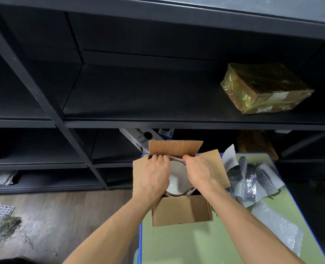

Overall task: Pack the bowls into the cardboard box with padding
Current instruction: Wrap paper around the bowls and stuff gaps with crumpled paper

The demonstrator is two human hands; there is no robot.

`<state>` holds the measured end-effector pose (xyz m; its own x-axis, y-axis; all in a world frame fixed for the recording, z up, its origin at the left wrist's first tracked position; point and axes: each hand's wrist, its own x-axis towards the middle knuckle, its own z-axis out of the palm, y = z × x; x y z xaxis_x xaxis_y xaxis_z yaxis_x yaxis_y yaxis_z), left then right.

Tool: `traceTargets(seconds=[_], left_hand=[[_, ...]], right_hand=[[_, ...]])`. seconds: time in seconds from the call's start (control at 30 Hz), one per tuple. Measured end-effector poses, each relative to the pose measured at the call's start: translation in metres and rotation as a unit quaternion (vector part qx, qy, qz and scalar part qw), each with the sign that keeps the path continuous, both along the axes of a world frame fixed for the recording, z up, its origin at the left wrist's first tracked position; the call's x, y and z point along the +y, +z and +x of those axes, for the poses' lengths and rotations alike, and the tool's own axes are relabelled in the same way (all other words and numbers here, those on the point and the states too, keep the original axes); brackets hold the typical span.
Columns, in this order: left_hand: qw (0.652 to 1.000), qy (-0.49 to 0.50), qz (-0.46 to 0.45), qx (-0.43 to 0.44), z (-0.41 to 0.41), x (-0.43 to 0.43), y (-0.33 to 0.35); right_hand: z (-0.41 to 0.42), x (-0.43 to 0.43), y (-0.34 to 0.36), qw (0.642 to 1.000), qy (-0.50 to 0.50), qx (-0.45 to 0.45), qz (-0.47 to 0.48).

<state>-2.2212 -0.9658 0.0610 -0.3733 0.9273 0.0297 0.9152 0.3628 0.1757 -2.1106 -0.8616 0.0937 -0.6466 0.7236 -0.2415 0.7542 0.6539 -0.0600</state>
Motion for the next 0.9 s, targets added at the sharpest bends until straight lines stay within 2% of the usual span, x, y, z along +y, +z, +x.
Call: traceTargets(seconds=[0.13, 0.23, 0.37, 0.43, 0.5, 0.57, 0.63, 0.77, 0.9], left_hand=[[0.999, 0.0, 0.033, -0.006, 0.001, -0.002, 0.002], [0.999, 0.001, 0.049, -0.01, 0.001, -0.004, 0.0], [0.995, 0.016, 0.095, -0.022, 0.001, -0.004, -0.007], [0.989, 0.0, 0.14, -0.046, 0.012, -0.006, -0.005], [0.981, -0.019, 0.162, -0.107, 0.033, -0.015, -0.002], [0.975, -0.044, 0.139, -0.166, 0.054, -0.027, -0.002], [0.977, -0.077, 0.13, -0.151, 0.07, -0.035, -0.007], [0.978, -0.048, 0.132, -0.153, 0.066, -0.029, -0.009], [0.981, -0.082, 0.104, -0.144, 0.055, -0.025, -0.007]], right_hand=[[-0.001, -0.006, 0.003, 1.0, 0.014, -0.018, 0.014], [-0.002, -0.008, 0.011, 0.999, 0.015, -0.036, -0.018], [0.016, -0.017, 0.025, 0.999, -0.019, 0.019, -0.039], [0.027, -0.02, 0.031, 0.999, -0.03, 0.022, -0.025], [0.036, -0.021, 0.035, 0.999, -0.043, 0.024, -0.012], [0.042, -0.023, 0.033, 0.997, -0.06, 0.046, 0.001], [0.049, -0.027, 0.03, 0.996, -0.057, 0.071, 0.012], [0.057, -0.031, 0.029, 0.992, -0.053, 0.116, -0.001], [0.063, -0.037, 0.029, 0.987, -0.072, 0.142, -0.007]])
